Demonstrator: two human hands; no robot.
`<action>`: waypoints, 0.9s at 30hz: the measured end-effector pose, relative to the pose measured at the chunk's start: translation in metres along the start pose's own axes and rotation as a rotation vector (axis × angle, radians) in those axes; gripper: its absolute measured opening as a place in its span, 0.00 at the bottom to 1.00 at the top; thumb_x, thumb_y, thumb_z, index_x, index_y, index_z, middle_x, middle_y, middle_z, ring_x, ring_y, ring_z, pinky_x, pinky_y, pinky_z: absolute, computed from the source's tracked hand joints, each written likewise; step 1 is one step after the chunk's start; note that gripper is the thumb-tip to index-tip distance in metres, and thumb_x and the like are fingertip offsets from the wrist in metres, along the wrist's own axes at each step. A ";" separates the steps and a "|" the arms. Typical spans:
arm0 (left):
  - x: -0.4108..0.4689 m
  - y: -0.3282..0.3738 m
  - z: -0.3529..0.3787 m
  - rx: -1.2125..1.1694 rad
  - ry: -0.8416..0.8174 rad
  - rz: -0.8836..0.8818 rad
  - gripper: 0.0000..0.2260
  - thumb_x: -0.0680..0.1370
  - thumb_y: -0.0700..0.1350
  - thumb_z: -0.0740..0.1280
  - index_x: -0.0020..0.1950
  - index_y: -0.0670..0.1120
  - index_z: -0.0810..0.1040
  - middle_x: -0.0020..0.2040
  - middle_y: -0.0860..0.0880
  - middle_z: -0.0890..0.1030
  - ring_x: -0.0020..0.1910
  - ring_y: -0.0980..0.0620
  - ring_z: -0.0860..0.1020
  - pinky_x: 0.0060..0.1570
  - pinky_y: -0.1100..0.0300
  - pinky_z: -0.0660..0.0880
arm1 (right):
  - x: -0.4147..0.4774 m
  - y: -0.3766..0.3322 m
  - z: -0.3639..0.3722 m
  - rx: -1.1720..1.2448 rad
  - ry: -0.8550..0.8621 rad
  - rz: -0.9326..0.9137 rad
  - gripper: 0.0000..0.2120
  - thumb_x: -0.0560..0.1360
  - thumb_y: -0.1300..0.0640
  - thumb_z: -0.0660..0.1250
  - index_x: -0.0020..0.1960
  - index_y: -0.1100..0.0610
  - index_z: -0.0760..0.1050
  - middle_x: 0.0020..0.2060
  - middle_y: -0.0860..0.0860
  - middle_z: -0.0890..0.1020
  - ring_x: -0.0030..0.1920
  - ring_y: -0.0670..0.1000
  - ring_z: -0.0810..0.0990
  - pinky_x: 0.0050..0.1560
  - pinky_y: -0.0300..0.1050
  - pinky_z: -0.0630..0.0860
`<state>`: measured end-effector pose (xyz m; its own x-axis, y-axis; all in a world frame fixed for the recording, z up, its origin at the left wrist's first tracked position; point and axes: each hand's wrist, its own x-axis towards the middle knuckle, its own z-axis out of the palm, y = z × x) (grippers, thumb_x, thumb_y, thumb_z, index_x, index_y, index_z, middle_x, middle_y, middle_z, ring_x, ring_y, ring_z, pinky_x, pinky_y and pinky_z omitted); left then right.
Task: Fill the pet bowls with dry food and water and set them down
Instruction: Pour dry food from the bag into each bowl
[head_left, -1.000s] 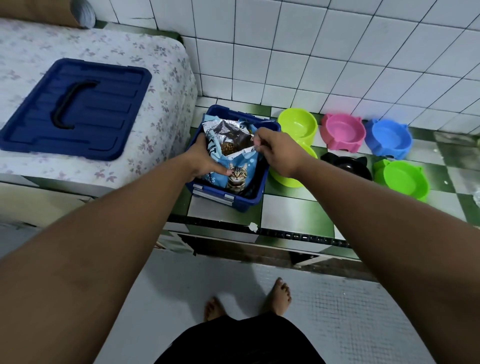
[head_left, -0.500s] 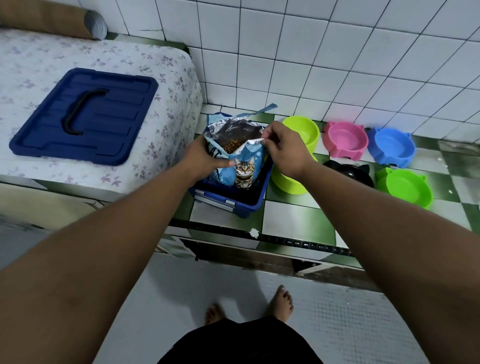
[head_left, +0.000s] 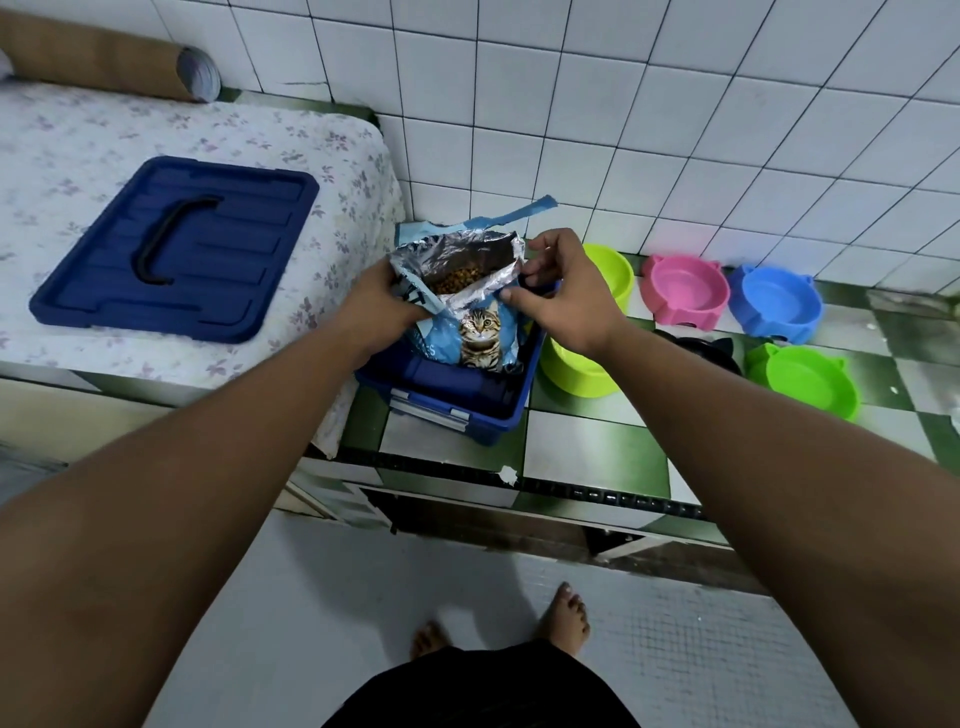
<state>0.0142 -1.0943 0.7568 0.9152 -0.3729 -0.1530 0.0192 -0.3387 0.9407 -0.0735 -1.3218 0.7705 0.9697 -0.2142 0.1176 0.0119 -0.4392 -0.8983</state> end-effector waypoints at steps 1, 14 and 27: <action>0.001 0.003 -0.004 0.000 -0.009 0.005 0.24 0.73 0.32 0.76 0.66 0.43 0.76 0.54 0.53 0.83 0.49 0.59 0.81 0.48 0.59 0.82 | -0.001 0.001 -0.002 -0.008 -0.024 0.016 0.30 0.67 0.54 0.80 0.62 0.54 0.67 0.50 0.54 0.76 0.45 0.48 0.74 0.51 0.43 0.76; 0.015 0.083 0.002 -0.086 -0.124 0.171 0.19 0.72 0.33 0.77 0.59 0.48 0.80 0.52 0.53 0.86 0.49 0.52 0.84 0.39 0.56 0.83 | -0.011 -0.011 0.008 0.382 0.083 0.090 0.45 0.59 0.66 0.84 0.68 0.61 0.63 0.61 0.58 0.80 0.60 0.55 0.82 0.62 0.59 0.78; -0.011 0.115 0.137 -0.246 0.033 0.090 0.23 0.78 0.61 0.70 0.67 0.56 0.67 0.63 0.46 0.78 0.57 0.48 0.81 0.55 0.40 0.82 | -0.029 -0.028 -0.054 0.463 0.653 0.041 0.36 0.61 0.56 0.83 0.60 0.49 0.64 0.52 0.54 0.81 0.52 0.57 0.84 0.49 0.63 0.82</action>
<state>-0.0487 -1.2478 0.8250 0.9303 -0.3619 -0.0595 0.0311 -0.0838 0.9960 -0.1150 -1.3504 0.8150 0.6345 -0.7527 0.1757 0.2184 -0.0435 -0.9749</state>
